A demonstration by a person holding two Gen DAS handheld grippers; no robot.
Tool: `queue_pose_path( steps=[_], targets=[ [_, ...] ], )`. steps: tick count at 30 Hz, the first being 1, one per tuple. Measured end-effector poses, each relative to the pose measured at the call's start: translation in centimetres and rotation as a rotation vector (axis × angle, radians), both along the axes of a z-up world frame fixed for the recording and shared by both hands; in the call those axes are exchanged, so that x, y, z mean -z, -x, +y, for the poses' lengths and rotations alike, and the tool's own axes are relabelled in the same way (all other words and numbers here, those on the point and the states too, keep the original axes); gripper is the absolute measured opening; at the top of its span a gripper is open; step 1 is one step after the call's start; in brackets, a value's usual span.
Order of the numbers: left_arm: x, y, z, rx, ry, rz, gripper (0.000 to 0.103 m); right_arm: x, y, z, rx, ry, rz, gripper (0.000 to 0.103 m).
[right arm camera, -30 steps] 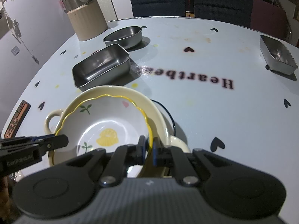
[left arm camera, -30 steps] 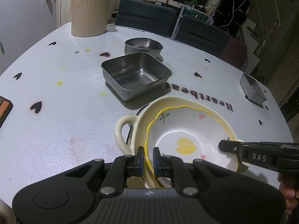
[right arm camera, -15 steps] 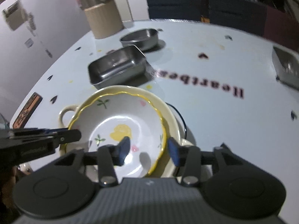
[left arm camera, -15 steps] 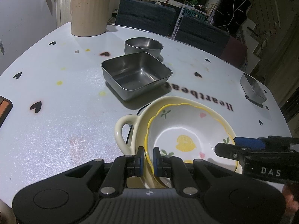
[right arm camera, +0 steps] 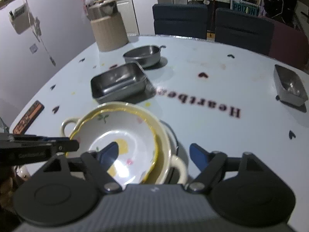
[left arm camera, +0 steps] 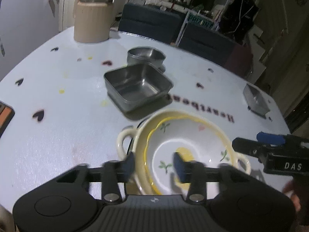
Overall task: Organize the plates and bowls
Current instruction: 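Move both grippers to the square steel tray and close on its rim, then lift the square steel tray with both grippers and carry it across the table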
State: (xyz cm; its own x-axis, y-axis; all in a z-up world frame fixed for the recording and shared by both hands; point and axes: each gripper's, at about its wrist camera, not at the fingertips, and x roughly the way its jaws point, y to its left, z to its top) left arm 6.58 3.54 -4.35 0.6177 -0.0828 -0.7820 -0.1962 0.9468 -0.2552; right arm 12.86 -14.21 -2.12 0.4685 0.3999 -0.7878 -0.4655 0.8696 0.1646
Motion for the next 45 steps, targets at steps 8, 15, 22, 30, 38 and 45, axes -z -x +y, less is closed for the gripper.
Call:
queue_pose_path(
  steps=[8, 15, 22, 30, 38, 45],
  targets=[
    [-1.7, -1.9, 1.8, -0.134, -0.035, -0.075, 0.095, -1.8, -3.6, 0.0, 0.026, -0.058, -0.131, 0.103],
    [-1.4, -4.8, 4.6, -0.311, 0.029, -0.131, 0.099, -1.7, -8.3, 2.5, -0.039, -0.068, -0.174, 0.103],
    [0.1, -7.1, 6.0, -0.427, 0.119, -0.150, 0.084, -1.1, -12.9, 5.3, -0.071, -0.059, -0.164, 0.092],
    [3.1, -9.1, 6.8, -0.519, 0.161, -0.093, 0.052, 2.4, -15.2, 9.7, -0.203, -0.021, -0.075, 0.069],
    [5.0, -9.8, 8.0, -0.533, 0.232, -0.065, 0.018, 5.6, -16.6, 11.7, -0.232, 0.004, 0.004, 0.043],
    [4.8, -9.9, 7.6, -0.500, 0.225, -0.084, 0.009, 5.7, -16.2, 11.8, -0.206, 0.038, 0.003, 0.007]
  ],
)
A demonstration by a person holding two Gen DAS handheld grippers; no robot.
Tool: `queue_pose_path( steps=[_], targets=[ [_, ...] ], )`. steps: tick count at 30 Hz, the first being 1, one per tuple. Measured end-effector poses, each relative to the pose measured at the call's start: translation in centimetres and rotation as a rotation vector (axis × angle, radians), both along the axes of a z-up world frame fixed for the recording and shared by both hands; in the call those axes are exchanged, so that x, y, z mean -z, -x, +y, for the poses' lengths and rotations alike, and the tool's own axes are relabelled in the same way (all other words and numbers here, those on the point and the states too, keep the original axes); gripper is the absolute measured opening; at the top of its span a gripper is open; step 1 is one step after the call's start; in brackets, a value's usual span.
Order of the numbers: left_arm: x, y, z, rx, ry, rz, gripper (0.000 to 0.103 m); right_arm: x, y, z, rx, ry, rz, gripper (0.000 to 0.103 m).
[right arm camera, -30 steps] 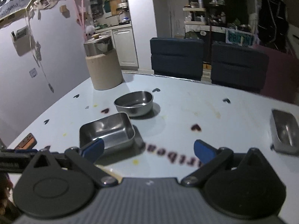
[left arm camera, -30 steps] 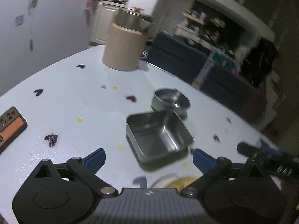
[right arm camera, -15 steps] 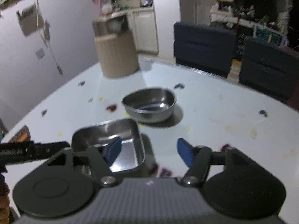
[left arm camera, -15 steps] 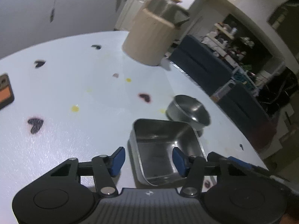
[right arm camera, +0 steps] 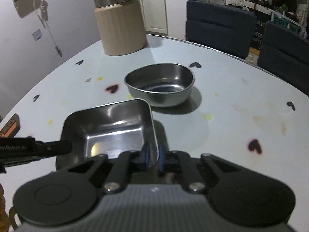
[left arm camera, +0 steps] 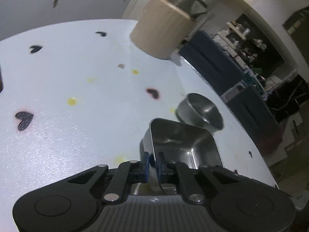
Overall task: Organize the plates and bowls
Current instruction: 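Lift the square steel tray with both grippers and carry it across the table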
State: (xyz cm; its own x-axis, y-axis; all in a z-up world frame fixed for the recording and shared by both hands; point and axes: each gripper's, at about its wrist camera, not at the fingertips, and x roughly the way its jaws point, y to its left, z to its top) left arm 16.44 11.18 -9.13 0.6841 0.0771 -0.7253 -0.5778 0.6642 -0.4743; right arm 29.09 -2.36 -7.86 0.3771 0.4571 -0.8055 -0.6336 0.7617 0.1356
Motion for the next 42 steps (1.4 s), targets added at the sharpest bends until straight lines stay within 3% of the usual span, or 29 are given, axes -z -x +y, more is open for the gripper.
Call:
queue_pose_path(
  steps=[6, 14, 23, 37, 42],
  targets=[
    [-1.9, -0.4, -3.2, 0.087, -0.038, -0.060, 0.008, -2.2, 1.1, -3.3, 0.076, -0.038, -0.054, 0.007],
    [-4.0, -1.2, -9.8, 0.257, -0.052, -0.125, 0.008, -5.8, 4.1, -11.6, 0.231, -0.066, -0.099, 0.007],
    [-4.2, -1.4, -17.8, 0.474, -0.054, -0.120, 0.008, -8.2, 8.1, -21.2, 0.403, -0.036, -0.098, 0.007],
    [-0.7, -0.7, -26.9, 0.727, -0.123, -0.012, 0.008, -4.8, 14.5, -29.0, 0.498, 0.172, 0.028, 0.008],
    [0.0, 0.0, -28.5, 0.783, -0.137, 0.011, 0.008, -3.7, 15.2, -30.5, 0.529, 0.191, 0.063, 0.008]
  ],
)
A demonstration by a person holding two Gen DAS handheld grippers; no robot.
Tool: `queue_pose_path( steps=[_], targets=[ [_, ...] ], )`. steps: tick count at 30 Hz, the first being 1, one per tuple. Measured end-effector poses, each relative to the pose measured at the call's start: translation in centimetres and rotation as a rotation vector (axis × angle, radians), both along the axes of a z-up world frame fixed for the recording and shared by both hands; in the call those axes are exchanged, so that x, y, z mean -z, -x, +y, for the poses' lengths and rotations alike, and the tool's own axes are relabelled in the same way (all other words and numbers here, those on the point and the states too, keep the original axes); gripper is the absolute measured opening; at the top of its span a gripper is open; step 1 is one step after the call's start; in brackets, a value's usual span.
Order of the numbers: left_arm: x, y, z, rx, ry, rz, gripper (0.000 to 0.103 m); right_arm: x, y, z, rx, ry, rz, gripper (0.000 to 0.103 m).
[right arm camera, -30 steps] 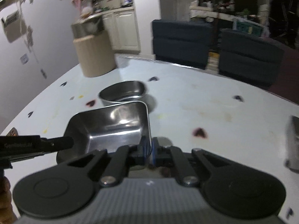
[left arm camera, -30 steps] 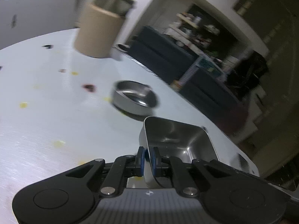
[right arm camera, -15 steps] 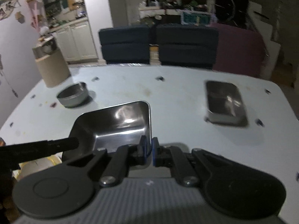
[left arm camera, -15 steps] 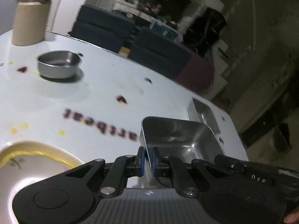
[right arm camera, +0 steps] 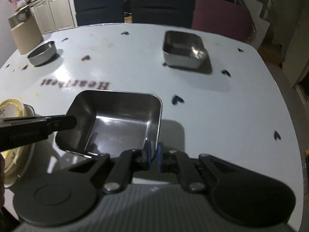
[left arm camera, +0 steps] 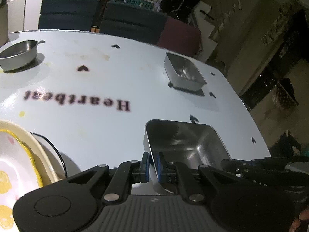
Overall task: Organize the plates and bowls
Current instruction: 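Lift the square steel tray with both grippers and carry it across the table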
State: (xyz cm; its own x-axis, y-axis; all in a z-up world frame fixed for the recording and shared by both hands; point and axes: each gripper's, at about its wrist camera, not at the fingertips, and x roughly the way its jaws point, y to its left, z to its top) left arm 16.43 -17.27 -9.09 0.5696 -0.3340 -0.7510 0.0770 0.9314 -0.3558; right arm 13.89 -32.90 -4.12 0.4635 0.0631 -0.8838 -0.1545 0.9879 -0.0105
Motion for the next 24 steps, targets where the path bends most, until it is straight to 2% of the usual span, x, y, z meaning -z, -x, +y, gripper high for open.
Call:
queue_pose_path(
  steps=[8, 20, 22, 24],
  targets=[
    [0.8, 0.4, -0.4, 0.024, -0.024, 0.047, 0.007, 1.9, 0.1, 0.0, -0.026, 0.018, 0.075, 0.009],
    [0.8, 0.4, -0.5, 0.046, -0.042, 0.045, 0.008, 2.3, 0.0, -0.3, -0.010, 0.004, 0.086, 0.008],
    [0.8, 0.3, -0.4, 0.046, -0.036, 0.053, 0.010, 2.4, 0.0, -0.4, -0.014, 0.000, 0.088, 0.010],
    [0.6, 0.1, -0.6, 0.071, -0.037, 0.071, 0.020, 2.3, -0.1, -0.5, -0.017, -0.002, 0.093, 0.011]
  ],
)
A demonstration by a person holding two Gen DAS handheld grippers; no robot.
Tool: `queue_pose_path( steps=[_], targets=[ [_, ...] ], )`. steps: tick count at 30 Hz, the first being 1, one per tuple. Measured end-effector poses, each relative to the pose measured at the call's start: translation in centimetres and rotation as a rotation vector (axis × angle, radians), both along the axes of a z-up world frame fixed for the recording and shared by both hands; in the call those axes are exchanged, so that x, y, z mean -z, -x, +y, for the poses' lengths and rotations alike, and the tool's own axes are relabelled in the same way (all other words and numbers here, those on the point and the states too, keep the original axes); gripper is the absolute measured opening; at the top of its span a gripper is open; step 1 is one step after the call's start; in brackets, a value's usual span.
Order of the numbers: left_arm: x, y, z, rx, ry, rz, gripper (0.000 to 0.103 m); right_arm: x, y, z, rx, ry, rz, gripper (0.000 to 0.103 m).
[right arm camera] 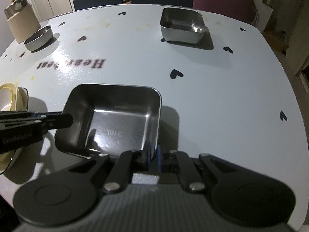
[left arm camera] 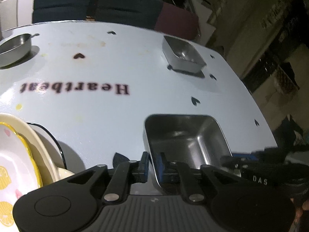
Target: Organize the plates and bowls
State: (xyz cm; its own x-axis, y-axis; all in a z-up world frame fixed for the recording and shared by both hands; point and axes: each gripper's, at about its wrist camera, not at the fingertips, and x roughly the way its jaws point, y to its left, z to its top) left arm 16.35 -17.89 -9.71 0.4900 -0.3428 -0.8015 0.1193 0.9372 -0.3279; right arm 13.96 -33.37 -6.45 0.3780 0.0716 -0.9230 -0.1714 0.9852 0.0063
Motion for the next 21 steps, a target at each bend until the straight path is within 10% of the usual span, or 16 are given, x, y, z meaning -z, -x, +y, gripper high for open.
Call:
queue_pose_path(
  steps=[10, 21],
  targets=[
    [-4.7, -0.8, 0.9, 0.008, -0.005, -0.139, 0.068, -5.0, -0.9, -2.5, 0.085, -0.120, -0.109, 0.066],
    [-8.6, -7.4, 3.5, -0.042, -0.068, -0.260, 0.096, -5.9, -7.3, -4.9, 0.568, -0.400, -0.198, 0.071]
  ],
)
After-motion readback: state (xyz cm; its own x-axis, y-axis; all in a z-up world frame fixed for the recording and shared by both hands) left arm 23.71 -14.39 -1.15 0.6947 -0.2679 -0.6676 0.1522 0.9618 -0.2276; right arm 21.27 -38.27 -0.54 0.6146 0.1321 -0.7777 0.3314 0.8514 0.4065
